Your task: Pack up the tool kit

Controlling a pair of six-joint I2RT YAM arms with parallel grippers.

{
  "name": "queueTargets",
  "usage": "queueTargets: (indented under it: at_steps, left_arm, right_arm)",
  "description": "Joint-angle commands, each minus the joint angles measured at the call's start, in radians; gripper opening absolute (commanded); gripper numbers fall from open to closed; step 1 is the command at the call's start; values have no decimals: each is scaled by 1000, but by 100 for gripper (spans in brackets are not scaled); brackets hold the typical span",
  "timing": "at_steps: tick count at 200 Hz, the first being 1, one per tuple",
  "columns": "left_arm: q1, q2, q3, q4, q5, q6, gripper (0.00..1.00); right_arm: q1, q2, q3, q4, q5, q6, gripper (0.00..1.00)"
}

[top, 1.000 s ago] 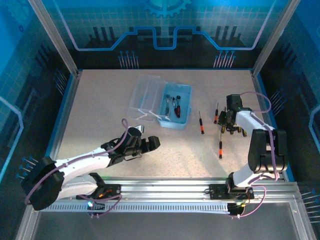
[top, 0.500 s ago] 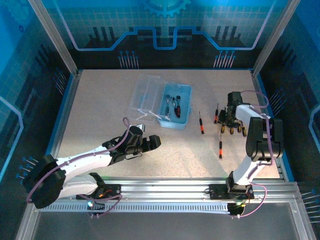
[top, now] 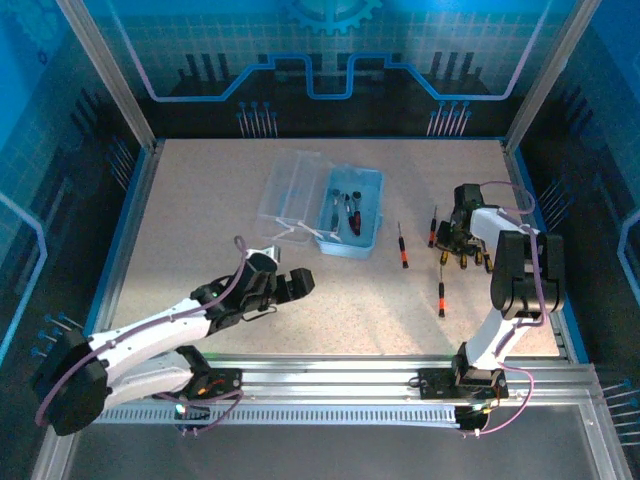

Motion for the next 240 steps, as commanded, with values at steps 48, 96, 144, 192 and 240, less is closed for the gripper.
queueTargets:
  at_steps: [48, 96, 144, 192, 240]
  left_arm:
    - [28, -139, 12, -119, -141, 22, 93]
    - [85, -216, -23, -176, -242, 27, 95]
    - [135, -255, -77, -222, -275, -30, 97]
    - [135, -300, -106, -241, -244, -45, 96]
    - [136, -362, -90, -302, -266, -21, 96]
  right_arm:
    - [8, -116, 56, -20, 16, 27, 10]
    - [178, -224, 79, -17, -60, 73, 10]
    - [414, -229, 149, 77, -142, 215, 10]
    - [523, -47, 252, 334, -342, 425, 10]
    - [544, 155, 368, 475, -452, 544, 9]
